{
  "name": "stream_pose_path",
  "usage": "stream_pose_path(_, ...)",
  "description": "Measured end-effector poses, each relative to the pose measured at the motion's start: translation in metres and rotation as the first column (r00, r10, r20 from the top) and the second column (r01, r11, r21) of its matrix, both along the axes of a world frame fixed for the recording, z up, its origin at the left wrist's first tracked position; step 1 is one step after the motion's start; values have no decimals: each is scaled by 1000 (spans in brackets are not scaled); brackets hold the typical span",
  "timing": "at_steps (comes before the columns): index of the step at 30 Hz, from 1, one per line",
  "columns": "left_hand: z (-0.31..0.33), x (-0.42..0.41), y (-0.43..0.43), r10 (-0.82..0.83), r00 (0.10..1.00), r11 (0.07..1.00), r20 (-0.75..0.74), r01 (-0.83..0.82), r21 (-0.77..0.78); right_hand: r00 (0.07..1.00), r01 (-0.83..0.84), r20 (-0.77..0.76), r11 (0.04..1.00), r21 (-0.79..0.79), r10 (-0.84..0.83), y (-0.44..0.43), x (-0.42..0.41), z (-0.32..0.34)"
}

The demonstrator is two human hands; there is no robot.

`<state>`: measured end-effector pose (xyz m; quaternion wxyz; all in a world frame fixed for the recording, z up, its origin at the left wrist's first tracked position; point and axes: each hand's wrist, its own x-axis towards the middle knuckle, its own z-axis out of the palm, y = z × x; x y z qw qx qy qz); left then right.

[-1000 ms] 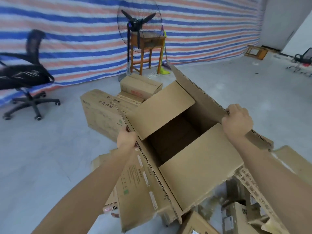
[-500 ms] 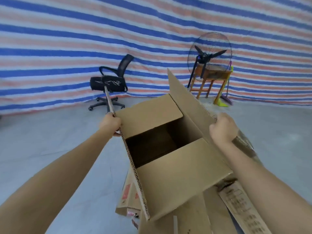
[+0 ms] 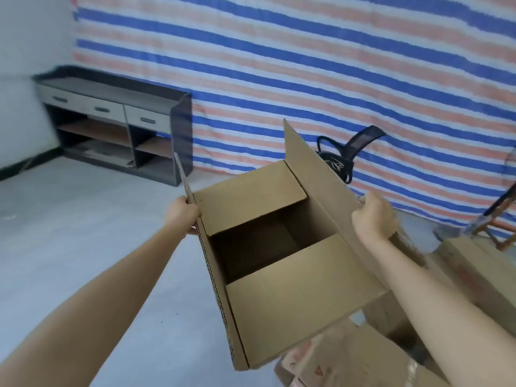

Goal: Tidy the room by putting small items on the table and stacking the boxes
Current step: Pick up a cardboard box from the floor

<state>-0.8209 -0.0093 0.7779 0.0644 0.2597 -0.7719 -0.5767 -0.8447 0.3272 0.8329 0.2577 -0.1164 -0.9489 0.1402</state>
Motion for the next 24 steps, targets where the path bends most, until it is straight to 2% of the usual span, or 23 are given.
stream_pose_path(3, -10, 10, -66, 118, 993, 993, 20, -118, -16, 993, -30, 108, 992, -126, 44, -54, -28, -19)
stream_pose_path(5, -20, 21, -110, 211, 977, 975, 28, -208, -80, 976, -54, 198, 980, -191, 92, -91, -43, -31)
stream_pose_path(8, -33, 48, -159, 347, 937, 919, 35, -333, -211, 899, -172, 385, 977, -128, 208, -154, -56, -49)
stream_pose_path(11, -42, 72, -196, 453, 889, 860, 74, -413, -298, 823, -313, 468, 944, -102, 324, -218, -63, -65)
stream_pose_path(18, -69, 134, -285, 699, 688, 703, 195, -608, -369, 579, -684, 562, 727, -59, 591, -359, -76, -102)
stream_pose_path(24, -84, 146, -347, 798, 537, 602, 273, -705, -375, 416, -810, 601, 578, -96, 683, -471, -120, -128)
